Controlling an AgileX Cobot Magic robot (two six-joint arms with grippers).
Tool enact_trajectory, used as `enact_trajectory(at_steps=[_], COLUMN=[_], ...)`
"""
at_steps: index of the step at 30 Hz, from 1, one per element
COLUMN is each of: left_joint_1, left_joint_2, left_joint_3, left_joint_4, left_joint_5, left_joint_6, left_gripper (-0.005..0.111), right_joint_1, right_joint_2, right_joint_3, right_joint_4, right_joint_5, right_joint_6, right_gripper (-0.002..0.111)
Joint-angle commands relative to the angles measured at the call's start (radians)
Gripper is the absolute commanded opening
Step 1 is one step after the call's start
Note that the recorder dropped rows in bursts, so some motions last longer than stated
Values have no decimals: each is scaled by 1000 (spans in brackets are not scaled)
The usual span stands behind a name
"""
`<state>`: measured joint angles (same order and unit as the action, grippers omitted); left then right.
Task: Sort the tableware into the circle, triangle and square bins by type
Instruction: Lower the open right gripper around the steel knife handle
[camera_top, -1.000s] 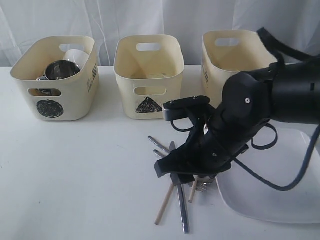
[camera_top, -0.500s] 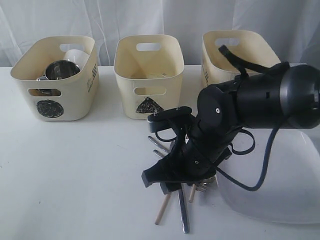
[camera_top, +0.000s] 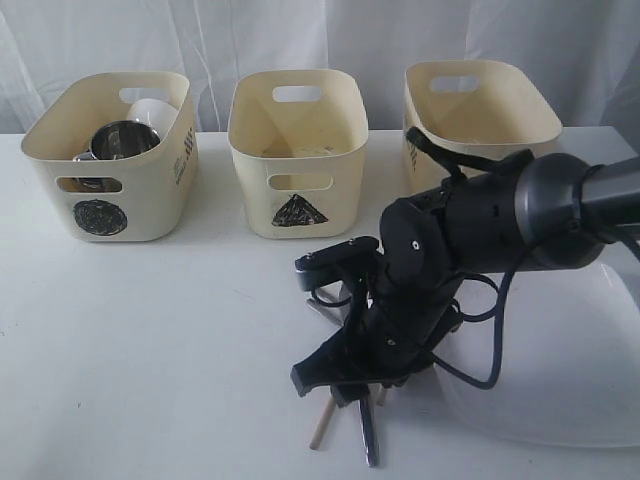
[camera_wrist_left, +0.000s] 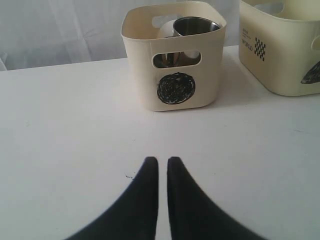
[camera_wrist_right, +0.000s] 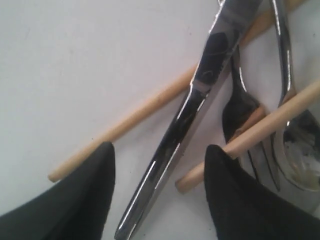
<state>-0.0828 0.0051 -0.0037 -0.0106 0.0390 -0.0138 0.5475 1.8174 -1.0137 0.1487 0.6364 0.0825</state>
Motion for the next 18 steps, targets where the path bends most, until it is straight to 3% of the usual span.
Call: enact_trajectory(at_steps=[1,18], left_joint_1=[0,0], left_joint_2=[-5,-5], left_joint_3=[4,4], left_joint_4=[-11,-11], left_joint_5=[-5,-5], left_joint_6=[-8,-8], left_gripper=[13,13], right_joint_1=[1,1], right_joint_2=[7,9], right_joint_3=[-3,-5], right_joint_4=[-14,-21], right_joint_5=[-10,-26], right_joint_6=[0,0], right_gripper=[51,50])
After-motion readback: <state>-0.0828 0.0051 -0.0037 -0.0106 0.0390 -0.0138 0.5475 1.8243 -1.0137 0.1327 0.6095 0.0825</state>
